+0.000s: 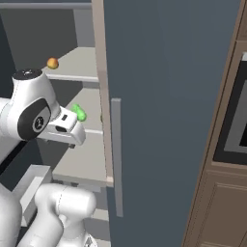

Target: Take the mango, corn, and mango from the freezer and place them in the bowl on the counter.

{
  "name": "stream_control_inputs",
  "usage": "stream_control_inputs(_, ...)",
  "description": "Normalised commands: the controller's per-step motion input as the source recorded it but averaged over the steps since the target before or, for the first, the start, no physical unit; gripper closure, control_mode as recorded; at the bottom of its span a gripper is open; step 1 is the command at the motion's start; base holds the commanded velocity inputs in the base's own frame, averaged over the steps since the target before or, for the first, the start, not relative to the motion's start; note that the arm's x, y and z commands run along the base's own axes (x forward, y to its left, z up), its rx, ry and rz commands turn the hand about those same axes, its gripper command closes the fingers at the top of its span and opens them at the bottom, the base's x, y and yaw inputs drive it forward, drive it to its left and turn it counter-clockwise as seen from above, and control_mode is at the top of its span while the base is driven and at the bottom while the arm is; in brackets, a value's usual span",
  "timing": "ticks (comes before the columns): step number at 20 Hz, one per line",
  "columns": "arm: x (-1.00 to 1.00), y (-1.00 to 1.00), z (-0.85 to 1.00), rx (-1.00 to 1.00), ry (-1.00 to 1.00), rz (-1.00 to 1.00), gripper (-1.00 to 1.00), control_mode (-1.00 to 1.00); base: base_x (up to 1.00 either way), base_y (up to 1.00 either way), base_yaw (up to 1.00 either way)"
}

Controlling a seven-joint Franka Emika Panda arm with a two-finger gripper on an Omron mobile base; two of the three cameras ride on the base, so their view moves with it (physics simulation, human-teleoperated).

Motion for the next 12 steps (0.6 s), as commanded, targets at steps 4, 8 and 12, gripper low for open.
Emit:
stream_control_inputs(4,0.00,0.00,0.00,0.00,0.00,0.00,-1.00,1.00,0.53,0.00,0.00)
stream_control_inputs(8,0.00,0.00,0.00,0.00,0.00,0.00,-1.00,1.00,0.61,0.00,0.00)
stream_control_inputs(12,0.00,0.00,0.00,0.00,0.00,0.00,-1.00,1.00,0.46,0.06,0.00)
